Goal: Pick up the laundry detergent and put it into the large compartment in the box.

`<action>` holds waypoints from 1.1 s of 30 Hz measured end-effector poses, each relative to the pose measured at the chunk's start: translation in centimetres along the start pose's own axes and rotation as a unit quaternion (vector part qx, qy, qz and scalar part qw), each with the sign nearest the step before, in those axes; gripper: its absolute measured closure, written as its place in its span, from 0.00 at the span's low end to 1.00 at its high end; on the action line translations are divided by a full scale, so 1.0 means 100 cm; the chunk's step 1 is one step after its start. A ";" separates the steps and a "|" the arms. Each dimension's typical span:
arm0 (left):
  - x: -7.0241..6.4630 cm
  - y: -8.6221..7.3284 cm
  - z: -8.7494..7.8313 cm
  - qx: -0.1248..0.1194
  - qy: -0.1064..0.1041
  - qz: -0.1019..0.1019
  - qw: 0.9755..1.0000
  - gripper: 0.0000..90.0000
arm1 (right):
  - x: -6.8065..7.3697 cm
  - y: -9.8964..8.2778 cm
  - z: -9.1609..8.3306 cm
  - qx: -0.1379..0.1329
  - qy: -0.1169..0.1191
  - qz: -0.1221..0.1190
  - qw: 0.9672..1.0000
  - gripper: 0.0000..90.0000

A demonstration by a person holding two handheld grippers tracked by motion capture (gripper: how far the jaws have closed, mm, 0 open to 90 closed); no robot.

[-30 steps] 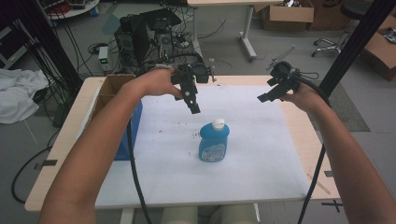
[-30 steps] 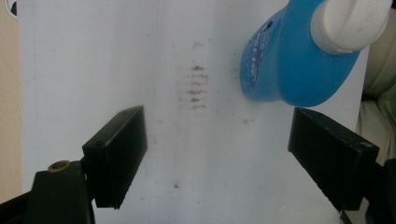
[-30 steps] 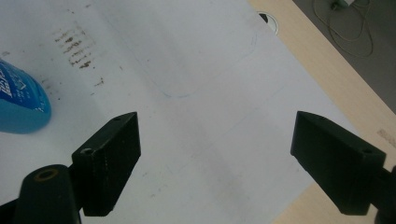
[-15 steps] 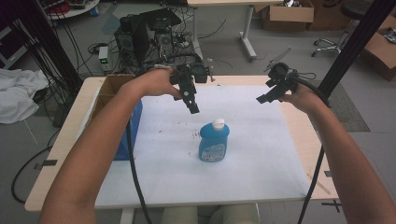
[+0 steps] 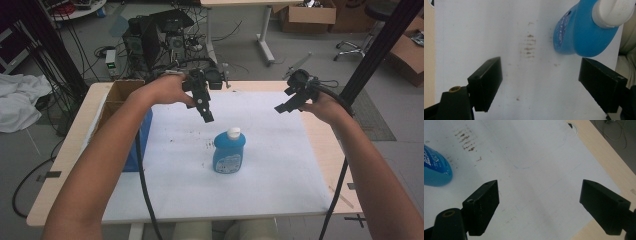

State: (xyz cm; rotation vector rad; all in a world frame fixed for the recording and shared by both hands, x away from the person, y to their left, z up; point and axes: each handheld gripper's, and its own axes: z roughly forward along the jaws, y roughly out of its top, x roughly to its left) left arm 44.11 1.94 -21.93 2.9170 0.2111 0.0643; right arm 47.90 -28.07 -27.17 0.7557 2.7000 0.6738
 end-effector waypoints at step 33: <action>-0.045 0.011 -0.029 -0.040 -0.006 0.028 0.999 0.21 | 0.001 -0.003 -0.003 -0.004 0.001 0.000 1.000 0.18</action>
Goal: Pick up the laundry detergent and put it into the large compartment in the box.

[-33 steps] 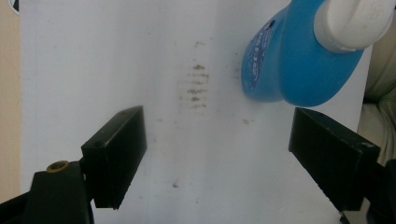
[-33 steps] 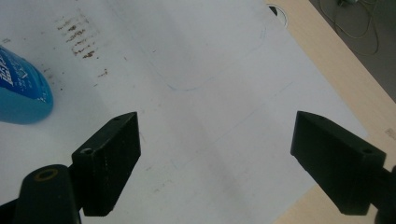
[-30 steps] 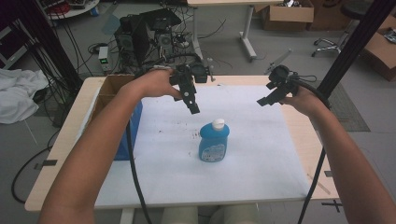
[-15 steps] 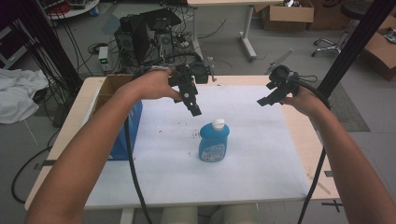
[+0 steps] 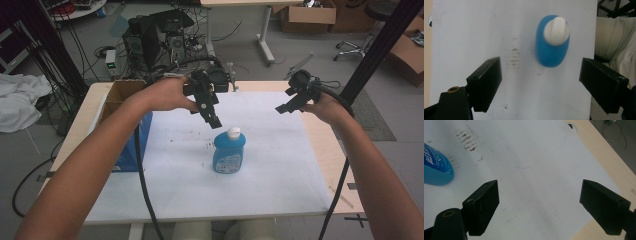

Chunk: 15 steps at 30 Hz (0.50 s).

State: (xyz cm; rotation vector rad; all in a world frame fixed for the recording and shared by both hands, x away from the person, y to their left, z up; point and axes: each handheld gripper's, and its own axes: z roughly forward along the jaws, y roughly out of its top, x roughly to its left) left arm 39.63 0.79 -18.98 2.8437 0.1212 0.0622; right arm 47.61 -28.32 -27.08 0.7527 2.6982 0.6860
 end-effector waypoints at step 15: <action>-0.014 0.019 0.016 0.003 -0.011 0.028 1.000 0.21 | 0.001 0.001 0.000 -0.001 0.001 -0.001 1.000 0.18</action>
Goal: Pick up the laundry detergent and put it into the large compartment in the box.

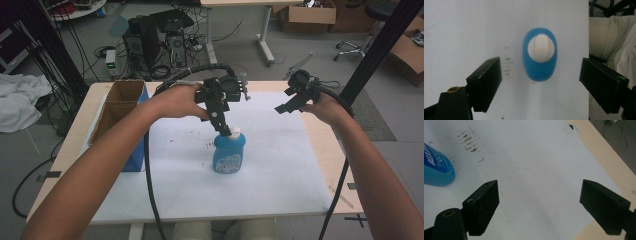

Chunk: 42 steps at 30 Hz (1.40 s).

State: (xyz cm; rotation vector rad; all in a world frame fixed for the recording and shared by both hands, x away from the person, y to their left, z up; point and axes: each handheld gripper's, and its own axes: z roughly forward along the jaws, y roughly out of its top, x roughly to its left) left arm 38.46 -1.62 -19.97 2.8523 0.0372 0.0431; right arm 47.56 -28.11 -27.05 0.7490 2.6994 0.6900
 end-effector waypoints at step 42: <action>-0.004 0.012 0.070 0.038 -0.005 -0.007 0.999 0.21 | 0.002 -0.001 0.010 0.001 0.010 -0.001 1.000 0.18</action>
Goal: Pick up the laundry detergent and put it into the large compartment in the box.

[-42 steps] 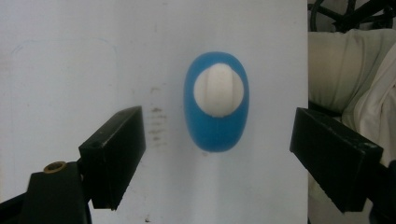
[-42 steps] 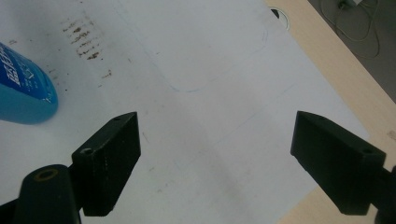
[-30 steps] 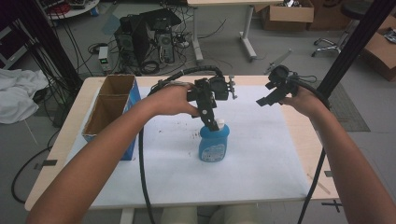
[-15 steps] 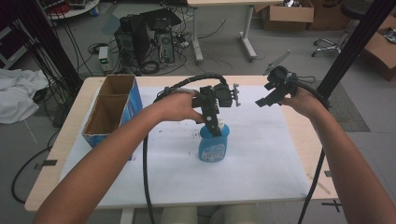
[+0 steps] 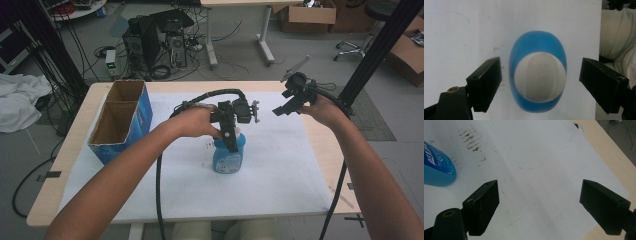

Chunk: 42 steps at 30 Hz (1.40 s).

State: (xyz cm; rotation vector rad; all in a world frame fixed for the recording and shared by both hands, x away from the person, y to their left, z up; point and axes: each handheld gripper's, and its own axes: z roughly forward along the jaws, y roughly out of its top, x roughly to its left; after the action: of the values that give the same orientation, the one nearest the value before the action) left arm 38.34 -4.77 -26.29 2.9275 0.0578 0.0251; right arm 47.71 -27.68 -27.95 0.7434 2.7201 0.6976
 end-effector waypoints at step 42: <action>0.004 -0.003 0.023 0.007 -0.001 0.000 1.000 0.31 | 0.001 0.001 0.003 -0.002 0.005 -0.002 1.000 0.18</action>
State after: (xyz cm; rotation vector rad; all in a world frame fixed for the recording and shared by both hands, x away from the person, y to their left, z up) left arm 38.77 -4.96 -28.63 2.9413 0.0566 0.0219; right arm 47.79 -27.50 -28.16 0.7363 2.7262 0.7083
